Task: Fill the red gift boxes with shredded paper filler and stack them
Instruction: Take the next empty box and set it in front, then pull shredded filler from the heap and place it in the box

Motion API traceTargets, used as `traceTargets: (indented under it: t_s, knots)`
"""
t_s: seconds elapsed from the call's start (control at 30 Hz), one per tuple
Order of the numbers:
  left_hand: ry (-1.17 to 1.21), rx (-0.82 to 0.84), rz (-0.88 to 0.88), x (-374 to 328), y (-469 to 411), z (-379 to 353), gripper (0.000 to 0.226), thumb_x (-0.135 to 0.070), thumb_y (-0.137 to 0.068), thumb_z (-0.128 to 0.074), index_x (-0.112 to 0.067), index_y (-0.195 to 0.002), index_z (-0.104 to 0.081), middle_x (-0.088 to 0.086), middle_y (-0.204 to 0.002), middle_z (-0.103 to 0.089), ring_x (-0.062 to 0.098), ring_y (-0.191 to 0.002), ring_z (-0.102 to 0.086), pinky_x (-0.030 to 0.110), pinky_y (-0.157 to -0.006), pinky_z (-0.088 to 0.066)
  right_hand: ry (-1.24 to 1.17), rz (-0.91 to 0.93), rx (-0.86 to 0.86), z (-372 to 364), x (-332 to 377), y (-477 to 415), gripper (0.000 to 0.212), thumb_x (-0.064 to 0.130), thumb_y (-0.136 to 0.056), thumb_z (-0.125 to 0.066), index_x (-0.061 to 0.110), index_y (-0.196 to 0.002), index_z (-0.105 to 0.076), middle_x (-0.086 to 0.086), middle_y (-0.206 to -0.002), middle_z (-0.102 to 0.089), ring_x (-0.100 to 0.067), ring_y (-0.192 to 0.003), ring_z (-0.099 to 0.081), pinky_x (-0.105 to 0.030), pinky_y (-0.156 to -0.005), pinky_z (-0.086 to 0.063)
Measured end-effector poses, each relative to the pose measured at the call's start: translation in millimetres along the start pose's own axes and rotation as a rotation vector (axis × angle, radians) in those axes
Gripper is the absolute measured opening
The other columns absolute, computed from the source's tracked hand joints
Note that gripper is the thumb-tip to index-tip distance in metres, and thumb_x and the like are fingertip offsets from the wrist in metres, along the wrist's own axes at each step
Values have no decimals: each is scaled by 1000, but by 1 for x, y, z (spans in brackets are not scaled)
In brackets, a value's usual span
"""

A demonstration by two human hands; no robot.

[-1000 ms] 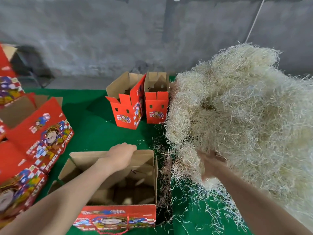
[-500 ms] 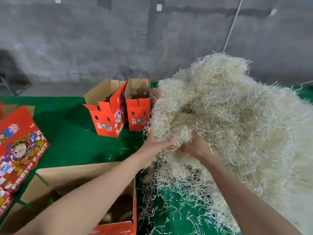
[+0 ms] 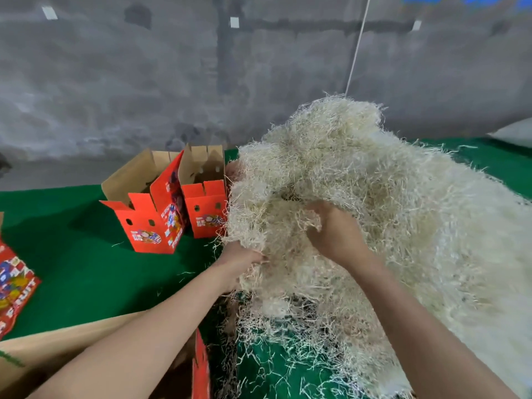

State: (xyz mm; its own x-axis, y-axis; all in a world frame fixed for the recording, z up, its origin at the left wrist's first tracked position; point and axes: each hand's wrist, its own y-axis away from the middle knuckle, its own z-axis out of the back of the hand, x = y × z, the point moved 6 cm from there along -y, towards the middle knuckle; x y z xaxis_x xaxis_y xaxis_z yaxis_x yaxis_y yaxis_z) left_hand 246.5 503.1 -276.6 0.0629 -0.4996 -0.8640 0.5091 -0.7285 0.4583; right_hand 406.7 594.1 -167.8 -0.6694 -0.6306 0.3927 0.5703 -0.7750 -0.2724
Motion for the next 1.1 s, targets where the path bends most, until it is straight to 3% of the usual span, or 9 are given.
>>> traceTargets:
  t_s: [0.07,0.17,0.3,0.47,0.53,0.67,0.77,0.97,1.1]
  knots:
    - [-36,23,9,7,0,-3,94,-13,-73,-76,-8,-146,-17,15,-147,-30,30,-135,-30,47,-110,-26,260,7,-8,-4,-11,-19,82,26,-79,-68,29,-144,-18,-8,-148,-27,-33,-134,-29,-46,-110,-25]
    - [-22,15,6,9,2,-4,100,-17,-73,-77,-10,-147,-10,13,-151,-23,30,-137,-25,48,-109,-25,453,-98,194,-16,-45,-42,115,18,-73,-71,33,-144,18,-11,-151,22,-41,-139,12,-57,-110,-1]
    - [-11,-8,-70,-4,5,9,90,-14,-74,-76,-7,-146,-22,13,-145,-37,26,-124,-44,41,-106,-34,334,-237,271,-28,-75,-38,91,-10,-78,-52,28,-147,-8,-24,-141,-29,-36,-107,-53,-39,-81,-54]
    - [-100,-230,-328,-33,17,41,27,-8,-76,-72,-18,-98,-59,-1,-91,-63,13,-75,-57,21,-57,-44,452,19,-132,-4,-27,-41,54,7,-79,-51,25,-129,-47,-5,-123,-56,-26,-121,-43,-45,-105,-27]
    - [-41,-325,-449,-49,26,52,34,-5,-76,-71,-33,-81,-53,-17,-80,-55,10,-75,-54,17,-56,-39,343,137,-281,18,4,-38,49,6,-76,-52,24,-122,-56,-2,-114,-62,-26,-112,-48,-40,-99,-29]
    - [61,-426,-546,-72,38,64,55,-13,-72,-78,-10,-123,-56,-13,-103,-50,4,-99,-46,18,-86,-32,-185,266,-382,62,56,-28,34,-3,-77,-60,10,-107,-66,-8,-107,-68,-19,-81,-63,-33,-85,-51]
    - [172,-454,-581,-82,46,72,68,-16,-69,-81,-9,-130,-51,-14,-96,-57,-15,-68,-51,6,-68,-40,-448,385,-367,82,85,-19,31,-4,-81,-59,9,-109,-63,3,-111,-63,-15,-87,-62,-21,-79,-48]
    - [594,107,-242,-89,52,42,25,1,-80,-57,-12,-101,-59,4,-79,-63,18,-63,-59,28,-54,-49,-978,289,-130,73,115,-29,35,1,-80,-66,30,-99,-60,20,-93,-57,12,-73,-52,-9,-65,-42]
    - [498,488,-230,-80,62,17,89,-4,-49,-81,-22,-126,-40,9,-110,-67,25,-103,-62,47,-91,-48,-857,76,-7,41,109,-37,38,7,-84,-66,9,-120,-55,-1,-118,-59,-11,-104,-54,-25,-91,-44]
